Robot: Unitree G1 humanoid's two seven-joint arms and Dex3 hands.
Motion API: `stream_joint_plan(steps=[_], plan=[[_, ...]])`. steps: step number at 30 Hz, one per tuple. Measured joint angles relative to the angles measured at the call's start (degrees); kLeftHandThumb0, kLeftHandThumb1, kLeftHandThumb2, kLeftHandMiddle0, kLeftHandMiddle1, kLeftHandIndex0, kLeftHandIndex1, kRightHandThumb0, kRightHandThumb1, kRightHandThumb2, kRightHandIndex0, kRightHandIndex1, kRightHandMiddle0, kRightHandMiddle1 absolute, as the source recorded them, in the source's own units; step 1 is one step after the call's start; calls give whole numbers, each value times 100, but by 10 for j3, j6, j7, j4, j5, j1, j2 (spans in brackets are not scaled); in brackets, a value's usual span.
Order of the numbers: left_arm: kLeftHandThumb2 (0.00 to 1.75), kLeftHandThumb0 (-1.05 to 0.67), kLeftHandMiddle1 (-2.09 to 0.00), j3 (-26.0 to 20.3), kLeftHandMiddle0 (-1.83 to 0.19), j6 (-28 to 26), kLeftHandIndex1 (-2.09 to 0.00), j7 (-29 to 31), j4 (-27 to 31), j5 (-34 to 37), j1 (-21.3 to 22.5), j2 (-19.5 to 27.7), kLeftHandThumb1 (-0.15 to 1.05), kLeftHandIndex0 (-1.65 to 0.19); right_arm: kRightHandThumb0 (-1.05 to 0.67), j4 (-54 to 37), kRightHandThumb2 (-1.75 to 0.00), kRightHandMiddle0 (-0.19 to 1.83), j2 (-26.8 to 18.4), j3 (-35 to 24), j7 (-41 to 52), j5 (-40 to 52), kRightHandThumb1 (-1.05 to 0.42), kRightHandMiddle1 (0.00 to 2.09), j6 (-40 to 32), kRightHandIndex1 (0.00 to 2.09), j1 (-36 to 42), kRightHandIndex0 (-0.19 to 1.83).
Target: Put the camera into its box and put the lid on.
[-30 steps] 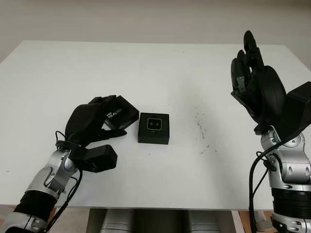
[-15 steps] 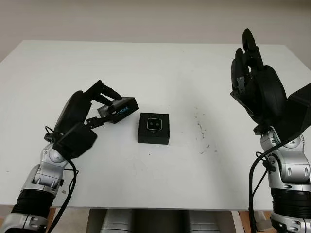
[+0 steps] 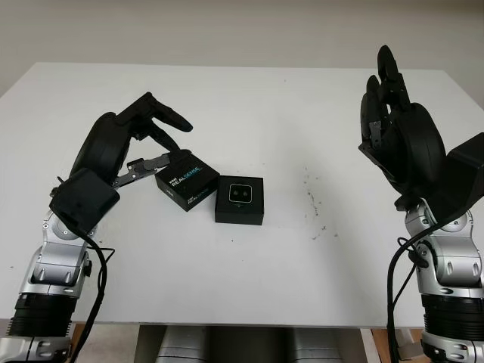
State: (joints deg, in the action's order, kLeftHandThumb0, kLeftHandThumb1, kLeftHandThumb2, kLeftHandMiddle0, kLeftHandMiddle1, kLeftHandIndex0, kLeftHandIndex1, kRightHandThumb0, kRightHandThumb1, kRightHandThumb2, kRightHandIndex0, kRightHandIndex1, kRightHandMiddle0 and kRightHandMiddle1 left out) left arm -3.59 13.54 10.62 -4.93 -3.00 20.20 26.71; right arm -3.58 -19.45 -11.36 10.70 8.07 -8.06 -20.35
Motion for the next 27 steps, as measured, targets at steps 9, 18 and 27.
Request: stream_joint_plan(steps=[9, 18, 27], plan=[[8, -86, -5, 75, 17, -209, -5, 36, 173, -321, -52, 42, 105, 18, -58, 0, -72, -19, 0, 0, 3, 2, -105, 0, -4, 0, 1, -19], [7, -88, 0, 147, 19, -306, 0, 29, 182, -437, -56, -11, 103, 19, -56, 0, -73, -19, 1, 3, 2, 4, -105, 0, -4, 0, 2, -19], [5, -87, 0, 160, 19, -334, 0, 28, 150, -450, -51, -32, 101, 19, -55, -2, -76, -19, 3, 3, 4, 12, -105, 0, -10, 0, 6, -19]])
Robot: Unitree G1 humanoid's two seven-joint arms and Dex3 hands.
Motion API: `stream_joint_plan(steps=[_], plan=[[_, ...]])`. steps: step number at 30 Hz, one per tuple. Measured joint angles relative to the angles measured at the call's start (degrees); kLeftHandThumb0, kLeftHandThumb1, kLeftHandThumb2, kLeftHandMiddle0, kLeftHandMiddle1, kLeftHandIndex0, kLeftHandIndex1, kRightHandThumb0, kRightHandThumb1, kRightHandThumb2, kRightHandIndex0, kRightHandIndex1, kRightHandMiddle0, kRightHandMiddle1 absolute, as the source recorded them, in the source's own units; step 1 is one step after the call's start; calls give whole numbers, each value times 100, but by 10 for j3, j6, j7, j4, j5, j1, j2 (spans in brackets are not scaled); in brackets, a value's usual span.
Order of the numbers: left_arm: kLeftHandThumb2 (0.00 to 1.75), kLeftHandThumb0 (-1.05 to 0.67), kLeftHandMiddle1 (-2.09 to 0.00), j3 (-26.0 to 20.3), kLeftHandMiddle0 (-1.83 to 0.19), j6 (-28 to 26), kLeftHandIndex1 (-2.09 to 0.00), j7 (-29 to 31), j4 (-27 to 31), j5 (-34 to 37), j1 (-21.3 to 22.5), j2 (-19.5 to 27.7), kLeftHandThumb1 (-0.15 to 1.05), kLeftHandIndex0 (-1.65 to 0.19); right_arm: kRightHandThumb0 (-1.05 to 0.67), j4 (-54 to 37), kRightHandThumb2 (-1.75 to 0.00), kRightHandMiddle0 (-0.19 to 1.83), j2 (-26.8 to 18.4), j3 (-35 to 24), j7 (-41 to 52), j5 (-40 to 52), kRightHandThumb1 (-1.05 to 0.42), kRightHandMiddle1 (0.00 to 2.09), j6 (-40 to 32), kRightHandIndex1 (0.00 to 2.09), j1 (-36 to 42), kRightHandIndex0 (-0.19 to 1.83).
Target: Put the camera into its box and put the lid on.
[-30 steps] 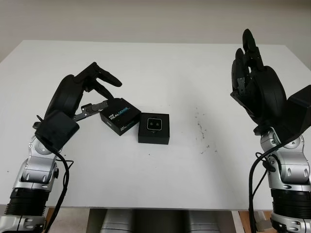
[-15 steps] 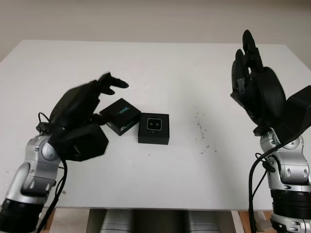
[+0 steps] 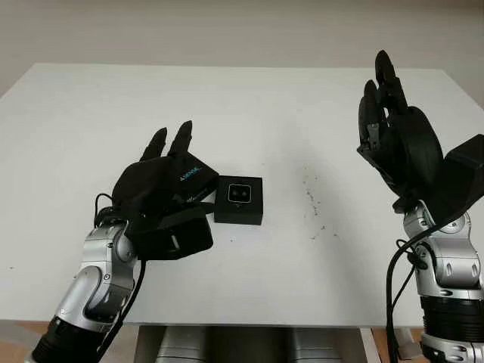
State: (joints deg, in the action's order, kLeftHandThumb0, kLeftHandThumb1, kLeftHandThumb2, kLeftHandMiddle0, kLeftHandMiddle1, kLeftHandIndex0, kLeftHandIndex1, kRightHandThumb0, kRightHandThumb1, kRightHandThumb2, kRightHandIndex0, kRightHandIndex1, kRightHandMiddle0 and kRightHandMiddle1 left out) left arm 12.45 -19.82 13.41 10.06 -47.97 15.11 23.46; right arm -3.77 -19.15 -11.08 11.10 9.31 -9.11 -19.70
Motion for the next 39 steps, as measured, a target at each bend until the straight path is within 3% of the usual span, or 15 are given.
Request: stream_joint_plan(steps=[10, 39], plan=[[5, -76, -2, 6, 18, -8, -7, -21, -34, -14, 8, -9, 99, 10, -56, 0, -75, -19, 6, 0, -3, 0, -105, 0, 0, 0, 1, -19], [5, -74, -5, -1, 17, -2, -6, -43, -83, 6, 37, 7, 96, 4, -53, 3, -75, -19, 6, -2, 12, 8, -105, 0, 10, 0, 5, -19]])
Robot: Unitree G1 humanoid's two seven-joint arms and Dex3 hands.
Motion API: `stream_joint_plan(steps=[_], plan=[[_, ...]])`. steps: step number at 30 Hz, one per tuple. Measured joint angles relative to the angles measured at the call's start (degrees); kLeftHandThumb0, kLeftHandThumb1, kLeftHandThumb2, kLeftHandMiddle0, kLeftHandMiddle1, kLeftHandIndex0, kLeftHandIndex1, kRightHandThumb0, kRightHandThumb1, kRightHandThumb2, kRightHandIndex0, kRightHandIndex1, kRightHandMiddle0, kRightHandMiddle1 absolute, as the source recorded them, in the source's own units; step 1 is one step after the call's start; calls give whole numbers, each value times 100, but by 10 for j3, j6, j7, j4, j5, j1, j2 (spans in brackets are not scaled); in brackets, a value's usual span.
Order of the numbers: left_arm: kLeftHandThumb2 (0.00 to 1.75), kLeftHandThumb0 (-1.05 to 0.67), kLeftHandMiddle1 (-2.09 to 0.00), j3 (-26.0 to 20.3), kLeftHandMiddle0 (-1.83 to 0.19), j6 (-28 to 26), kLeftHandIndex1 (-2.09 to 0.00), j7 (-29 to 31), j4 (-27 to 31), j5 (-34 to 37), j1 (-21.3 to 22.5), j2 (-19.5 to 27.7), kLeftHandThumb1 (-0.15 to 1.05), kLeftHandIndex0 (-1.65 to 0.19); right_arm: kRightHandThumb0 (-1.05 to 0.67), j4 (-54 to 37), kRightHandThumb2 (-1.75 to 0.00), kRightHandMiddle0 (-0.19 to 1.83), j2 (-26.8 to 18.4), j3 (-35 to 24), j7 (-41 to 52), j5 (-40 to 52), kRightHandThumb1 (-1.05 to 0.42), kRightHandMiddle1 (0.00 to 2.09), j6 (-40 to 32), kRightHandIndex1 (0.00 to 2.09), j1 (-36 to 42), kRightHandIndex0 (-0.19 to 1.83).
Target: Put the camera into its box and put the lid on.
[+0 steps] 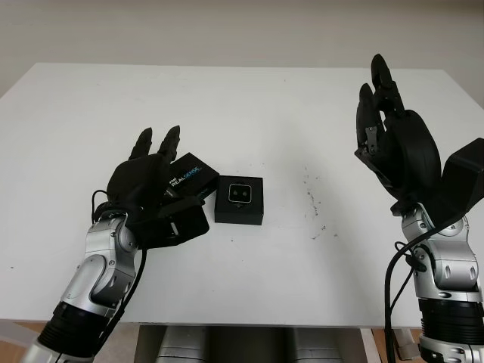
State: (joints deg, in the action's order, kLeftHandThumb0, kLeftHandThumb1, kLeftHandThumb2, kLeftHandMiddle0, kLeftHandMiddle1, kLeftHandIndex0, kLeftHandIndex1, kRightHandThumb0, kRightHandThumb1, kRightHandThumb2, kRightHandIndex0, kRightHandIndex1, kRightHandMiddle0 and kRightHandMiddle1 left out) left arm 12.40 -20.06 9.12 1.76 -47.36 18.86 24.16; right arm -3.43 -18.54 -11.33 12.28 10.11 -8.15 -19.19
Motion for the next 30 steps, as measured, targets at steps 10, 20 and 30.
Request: stream_joint_plan(steps=[10, 20, 30], plan=[[5, -72, -7, 26, 12, -3, -6, -2, -11, -20, 0, -4, 97, 1, -55, 0, -73, -19, 0, 0, -5, -3, -105, 0, 0, 0, 0, -19], [5, -68, -6, 34, 10, 0, -7, -33, -38, -30, 6, -8, 96, -3, -54, -2, -71, -19, 0, 0, -8, -5, -105, 0, -11, 0, 6, -19], [5, -61, -6, 46, 4, 12, -7, -73, -80, -33, 18, -13, 95, -9, -55, -4, -69, -19, 0, 0, -7, -6, -105, 0, -13, 0, 7, -19]])
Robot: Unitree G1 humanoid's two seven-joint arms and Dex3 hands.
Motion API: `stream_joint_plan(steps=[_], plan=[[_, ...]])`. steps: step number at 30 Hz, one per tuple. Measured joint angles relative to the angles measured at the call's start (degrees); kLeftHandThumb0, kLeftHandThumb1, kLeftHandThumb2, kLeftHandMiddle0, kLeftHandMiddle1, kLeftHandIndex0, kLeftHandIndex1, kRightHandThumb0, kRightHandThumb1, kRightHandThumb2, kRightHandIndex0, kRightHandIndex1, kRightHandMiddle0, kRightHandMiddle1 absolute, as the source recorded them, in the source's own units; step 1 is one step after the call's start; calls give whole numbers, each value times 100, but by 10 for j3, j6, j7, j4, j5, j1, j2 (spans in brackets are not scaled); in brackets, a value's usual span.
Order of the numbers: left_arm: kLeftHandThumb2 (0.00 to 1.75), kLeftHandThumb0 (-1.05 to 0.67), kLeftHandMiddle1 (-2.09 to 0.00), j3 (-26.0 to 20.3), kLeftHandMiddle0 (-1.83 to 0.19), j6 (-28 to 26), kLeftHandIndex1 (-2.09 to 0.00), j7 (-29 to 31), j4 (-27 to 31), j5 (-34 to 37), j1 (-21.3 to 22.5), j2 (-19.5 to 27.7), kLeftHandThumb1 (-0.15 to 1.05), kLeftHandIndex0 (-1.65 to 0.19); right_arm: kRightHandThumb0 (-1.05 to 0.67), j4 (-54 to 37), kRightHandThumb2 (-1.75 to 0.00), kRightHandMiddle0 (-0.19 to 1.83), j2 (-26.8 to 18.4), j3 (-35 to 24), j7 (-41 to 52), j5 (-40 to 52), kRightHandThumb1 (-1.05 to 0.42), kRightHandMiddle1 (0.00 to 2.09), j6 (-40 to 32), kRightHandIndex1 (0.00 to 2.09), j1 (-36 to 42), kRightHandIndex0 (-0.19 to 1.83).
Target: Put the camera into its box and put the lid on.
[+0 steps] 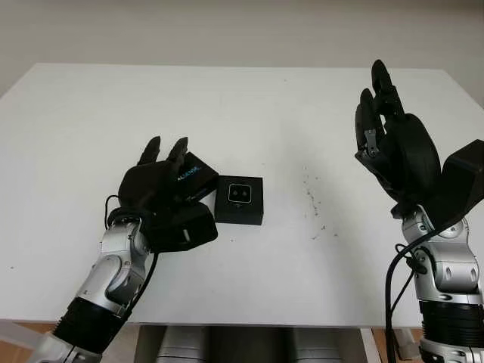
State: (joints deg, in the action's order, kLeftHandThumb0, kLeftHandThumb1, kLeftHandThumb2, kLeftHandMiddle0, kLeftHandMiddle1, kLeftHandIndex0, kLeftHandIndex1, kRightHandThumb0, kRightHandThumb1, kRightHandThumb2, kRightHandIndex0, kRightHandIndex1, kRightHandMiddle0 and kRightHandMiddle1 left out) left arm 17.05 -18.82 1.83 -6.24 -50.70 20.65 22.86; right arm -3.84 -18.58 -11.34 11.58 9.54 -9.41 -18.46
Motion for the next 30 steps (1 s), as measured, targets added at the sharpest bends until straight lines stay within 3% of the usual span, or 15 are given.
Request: stream_joint_plan(steps=[13, 19, 21, 23, 24, 26, 30], plan=[[5, -51, -12, -31, -13, 53, -10, 17, -9, 125, 13, -13, 93, -22, -53, -10, -71, -19, 0, 0, -2, -2, -105, 0, -7, 0, 4, -19], [6, -31, -15, -36, -25, 73, -14, 33, -9, 150, 14, -6, 93, -34, -53, -18, -73, -19, -1, -1, -6, -5, -105, 0, -16, 0, 4, -19], [6, -20, -29, -37, -38, 84, -19, 27, -13, 152, 14, -5, 94, -44, -53, -18, -72, -19, -1, -1, -8, -5, -105, 0, -18, 0, 4, -19], [6, -12, -63, -38, -38, 100, -31, 12, -21, 150, 14, -5, 96, -53, -54, -18, -72, -19, -2, -2, -7, -6, -105, 0, -18, 0, 4, -19], [5, -9, -86, -38, -38, 107, -46, 5, -25, 148, 14, -4, 97, -53, -54, -18, -72, -19, -3, -2, -6, -5, -105, 0, -18, 0, 4, -19], [5, -7, -109, -35, -37, 116, -81, -6, -34, 136, 16, 0, 99, -47, -53, -18, -73, -19, -7, -4, -2, -4, -105, 0, -18, 0, 5, -19], [5, -6, -123, -18, -35, 127, -111, -28, -45, 89, 24, 13, 97, -41, -52, -21, -74, -19, -9, -8, 0, -2, -105, 0, -18, 0, 7, -19]])
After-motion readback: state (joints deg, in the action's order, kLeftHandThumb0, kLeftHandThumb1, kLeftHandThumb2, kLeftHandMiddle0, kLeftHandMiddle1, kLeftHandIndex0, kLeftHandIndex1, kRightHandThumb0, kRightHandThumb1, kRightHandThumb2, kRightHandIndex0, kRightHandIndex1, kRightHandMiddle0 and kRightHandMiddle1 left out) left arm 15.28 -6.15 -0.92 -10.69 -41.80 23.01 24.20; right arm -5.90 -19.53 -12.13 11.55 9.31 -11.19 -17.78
